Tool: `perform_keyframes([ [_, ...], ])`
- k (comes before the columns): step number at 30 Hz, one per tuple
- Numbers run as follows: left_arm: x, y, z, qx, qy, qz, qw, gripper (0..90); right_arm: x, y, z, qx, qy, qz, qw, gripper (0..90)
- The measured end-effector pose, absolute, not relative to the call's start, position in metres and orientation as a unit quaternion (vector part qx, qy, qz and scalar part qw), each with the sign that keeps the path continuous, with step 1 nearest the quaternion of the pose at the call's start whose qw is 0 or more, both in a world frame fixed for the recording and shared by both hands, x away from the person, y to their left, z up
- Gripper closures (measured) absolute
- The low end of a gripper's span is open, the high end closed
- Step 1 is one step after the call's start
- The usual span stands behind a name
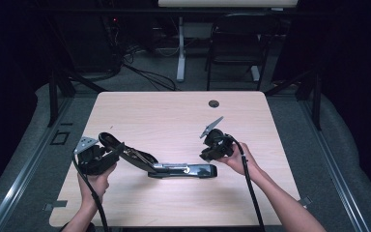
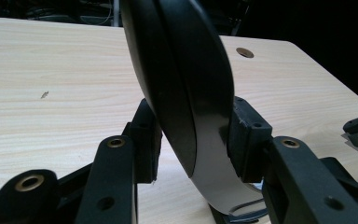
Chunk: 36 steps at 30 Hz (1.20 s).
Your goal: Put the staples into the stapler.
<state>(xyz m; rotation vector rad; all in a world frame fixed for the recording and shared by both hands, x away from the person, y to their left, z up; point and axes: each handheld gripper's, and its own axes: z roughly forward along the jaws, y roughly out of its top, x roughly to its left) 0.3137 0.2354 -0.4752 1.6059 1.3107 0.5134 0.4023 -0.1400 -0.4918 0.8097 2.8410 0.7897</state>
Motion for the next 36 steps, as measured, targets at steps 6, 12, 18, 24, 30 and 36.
perform_keyframes([
  [6,0.313,0.235,-0.475,0.659,0.537,0.211,0.483,59.7,0.404,-0.132,-0.490,0.248,0.930,0.266,0.050,78.5],
  [12,0.313,0.235,-0.475,0.659,0.538,0.210,0.482,59.7,0.405,-0.122,-0.489,0.219,0.934,0.280,0.044,78.4],
  [18,0.313,0.235,-0.475,0.659,0.538,0.210,0.482,59.7,0.406,-0.112,-0.490,0.192,0.938,0.286,0.035,78.4],
  [24,0.314,0.235,-0.475,0.660,0.537,0.210,0.482,59.6,0.407,-0.104,-0.492,0.167,0.941,0.293,0.029,78.4],
  [30,0.314,0.236,-0.475,0.661,0.536,0.208,0.482,59.6,0.409,-0.091,-0.493,0.133,0.947,0.293,0.022,78.4],
  [36,0.314,0.236,-0.475,0.661,0.536,0.208,0.482,59.5,0.413,-0.083,-0.497,0.118,0.947,0.298,0.013,78.4],
])
